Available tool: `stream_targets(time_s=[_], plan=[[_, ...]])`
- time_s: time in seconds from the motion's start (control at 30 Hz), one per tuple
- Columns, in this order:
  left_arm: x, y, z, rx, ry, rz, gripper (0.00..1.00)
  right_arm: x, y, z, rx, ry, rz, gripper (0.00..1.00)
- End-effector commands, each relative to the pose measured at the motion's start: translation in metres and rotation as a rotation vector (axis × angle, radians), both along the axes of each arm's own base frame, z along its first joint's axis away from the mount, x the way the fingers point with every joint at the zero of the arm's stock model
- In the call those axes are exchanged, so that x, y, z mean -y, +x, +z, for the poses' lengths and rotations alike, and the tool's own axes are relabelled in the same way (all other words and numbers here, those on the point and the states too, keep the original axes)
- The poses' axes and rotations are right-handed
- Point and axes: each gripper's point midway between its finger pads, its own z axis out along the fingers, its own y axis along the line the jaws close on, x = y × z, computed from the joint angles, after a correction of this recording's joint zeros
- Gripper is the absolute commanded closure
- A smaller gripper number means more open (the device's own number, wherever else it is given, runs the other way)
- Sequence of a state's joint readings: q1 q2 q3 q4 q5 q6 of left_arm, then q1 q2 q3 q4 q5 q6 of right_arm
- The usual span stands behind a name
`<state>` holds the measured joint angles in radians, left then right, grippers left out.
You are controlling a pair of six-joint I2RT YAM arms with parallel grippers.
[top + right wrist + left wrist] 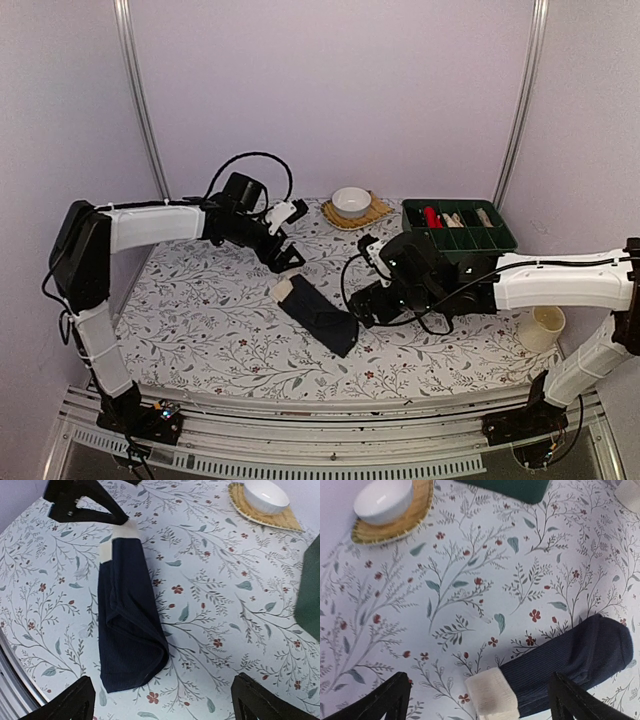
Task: Roll the underwear
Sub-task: Adjust the underwear at the center of the board.
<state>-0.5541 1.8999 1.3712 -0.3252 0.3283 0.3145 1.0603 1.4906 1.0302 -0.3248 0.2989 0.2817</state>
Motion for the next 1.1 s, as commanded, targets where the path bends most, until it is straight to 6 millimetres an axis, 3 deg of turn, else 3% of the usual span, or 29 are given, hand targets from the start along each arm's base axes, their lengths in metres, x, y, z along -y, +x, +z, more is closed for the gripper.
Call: stream_targets(time_s=[0.0,0.2,0.3,0.4,0.57,0.7,0.83,0.87,1.07], plan=[[-0.003,-0.013,0.032,0.15,0.039,-0.073,0.02,0.03,0.011,0.03,0.126,-0.092,-0.07,0.01],[-0.029,-0.044,-0.015,0.116,0.202,-0.115,0.01,0.046,0.012,0.029,0.184,-0.083,-0.098,0.01],[-0.038,-0.035,-0.034,0.114,0.237,-0.047,0.02,0.051,0.011,0.023,0.205,-0.08,-0.099,0.01],[-0.042,-0.012,-0.044,0.105,0.247,0.024,0.02,0.05,0.011,0.016,0.205,-0.088,-0.089,0.01],[-0.042,0.027,-0.029,0.114,0.163,0.087,0.01,0.03,0.011,-0.008,0.159,-0.104,-0.026,0.01],[-0.037,0.038,-0.02,0.089,0.091,0.054,0.02,0.009,0.021,-0.022,0.153,-0.134,0.002,0.01],[-0.037,0.036,-0.015,0.037,0.036,0.016,0.02,-0.017,0.047,-0.034,0.152,-0.179,-0.005,0.01],[-0.038,0.035,-0.03,0.001,0.044,0.014,0.02,-0.026,0.055,-0.036,0.158,-0.191,-0.003,0.01],[-0.053,0.045,-0.045,-0.023,0.073,0.067,0.02,-0.067,0.108,-0.039,0.212,-0.228,-0.01,0.01]])
